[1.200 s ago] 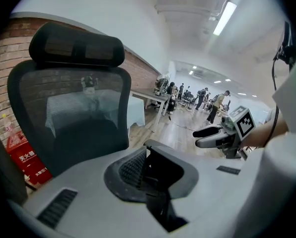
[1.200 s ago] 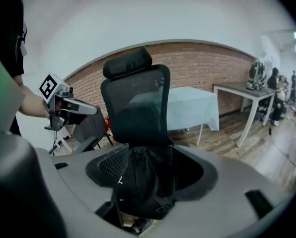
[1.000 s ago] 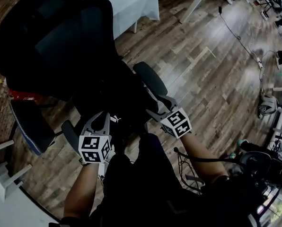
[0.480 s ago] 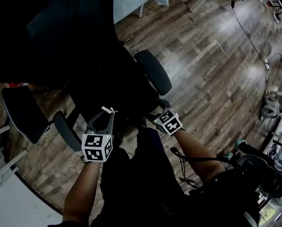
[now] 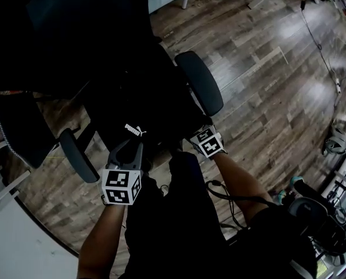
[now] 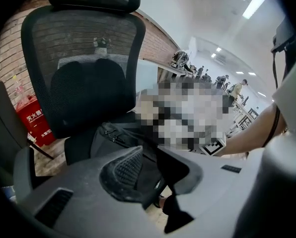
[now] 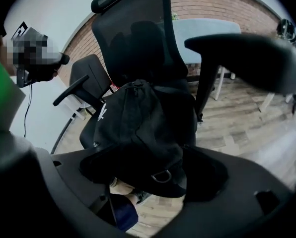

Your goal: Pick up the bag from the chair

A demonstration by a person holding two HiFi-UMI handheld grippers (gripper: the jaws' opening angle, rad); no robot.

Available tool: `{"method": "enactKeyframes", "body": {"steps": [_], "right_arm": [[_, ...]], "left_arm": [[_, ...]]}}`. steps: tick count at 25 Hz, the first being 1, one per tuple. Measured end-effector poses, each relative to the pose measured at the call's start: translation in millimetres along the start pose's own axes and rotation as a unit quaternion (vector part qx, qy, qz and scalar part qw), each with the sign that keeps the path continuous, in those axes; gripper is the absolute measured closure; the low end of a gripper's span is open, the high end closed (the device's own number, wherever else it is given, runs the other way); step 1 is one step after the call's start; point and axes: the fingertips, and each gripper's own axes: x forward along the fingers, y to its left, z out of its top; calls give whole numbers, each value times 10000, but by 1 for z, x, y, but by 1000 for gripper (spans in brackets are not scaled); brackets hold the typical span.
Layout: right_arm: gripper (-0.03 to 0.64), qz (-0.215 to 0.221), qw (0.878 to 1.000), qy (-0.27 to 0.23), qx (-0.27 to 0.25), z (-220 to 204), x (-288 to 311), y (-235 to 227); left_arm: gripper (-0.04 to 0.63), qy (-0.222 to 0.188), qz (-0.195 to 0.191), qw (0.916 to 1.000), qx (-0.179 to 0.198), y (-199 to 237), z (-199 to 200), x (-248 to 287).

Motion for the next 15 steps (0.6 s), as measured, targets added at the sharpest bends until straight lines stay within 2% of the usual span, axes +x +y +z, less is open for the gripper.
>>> {"method": "enactKeyframes", "body": {"steps": [5, 11, 15], "right_arm": [[208, 61, 9998, -39, 166, -12, 25, -15], [199, 308, 9994, 45, -168, -16, 45, -18], [202, 57, 9990, 267, -368, -19, 50, -22]], "left_arm": [[500, 61, 61, 9999, -52, 4, -16, 2], [499, 84, 119, 9998, -165, 8, -32, -5], [499, 73, 157, 9996, -237, 6, -39, -8]]}}
